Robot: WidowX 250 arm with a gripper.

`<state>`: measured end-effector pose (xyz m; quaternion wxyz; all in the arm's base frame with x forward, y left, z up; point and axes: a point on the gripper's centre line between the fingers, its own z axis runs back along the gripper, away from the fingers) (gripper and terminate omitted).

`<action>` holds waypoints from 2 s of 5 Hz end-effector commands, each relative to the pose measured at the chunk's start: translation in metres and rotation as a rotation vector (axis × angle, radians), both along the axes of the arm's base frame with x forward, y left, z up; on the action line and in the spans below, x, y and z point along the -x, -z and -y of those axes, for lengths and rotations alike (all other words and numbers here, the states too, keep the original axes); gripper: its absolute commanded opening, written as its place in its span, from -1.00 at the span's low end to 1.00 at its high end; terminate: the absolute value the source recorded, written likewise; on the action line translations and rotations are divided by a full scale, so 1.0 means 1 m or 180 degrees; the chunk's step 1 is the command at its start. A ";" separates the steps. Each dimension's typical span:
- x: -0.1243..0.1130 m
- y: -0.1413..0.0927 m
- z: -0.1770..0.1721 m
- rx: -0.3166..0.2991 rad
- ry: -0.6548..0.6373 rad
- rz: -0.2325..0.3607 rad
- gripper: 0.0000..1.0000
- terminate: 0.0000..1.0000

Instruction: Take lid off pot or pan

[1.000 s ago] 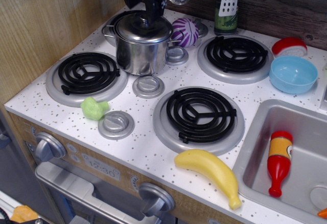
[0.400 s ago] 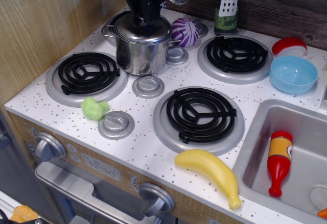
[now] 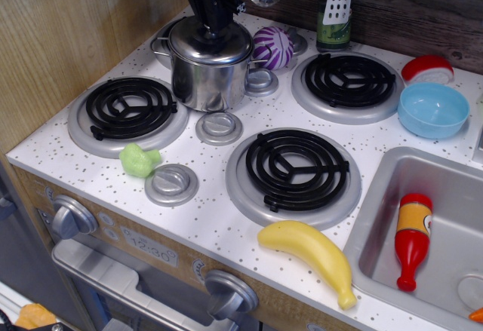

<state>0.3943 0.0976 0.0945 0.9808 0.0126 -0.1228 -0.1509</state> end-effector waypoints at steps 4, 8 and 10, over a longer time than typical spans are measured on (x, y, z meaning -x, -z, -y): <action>0.050 -0.043 0.109 -0.0057 -0.1151 0.0117 -1.00 -1.00; 0.066 0.029 0.135 0.0548 -0.1441 0.0230 -1.00 -1.00; 0.068 0.049 0.133 0.0786 -0.1440 0.0320 1.00 -1.00</action>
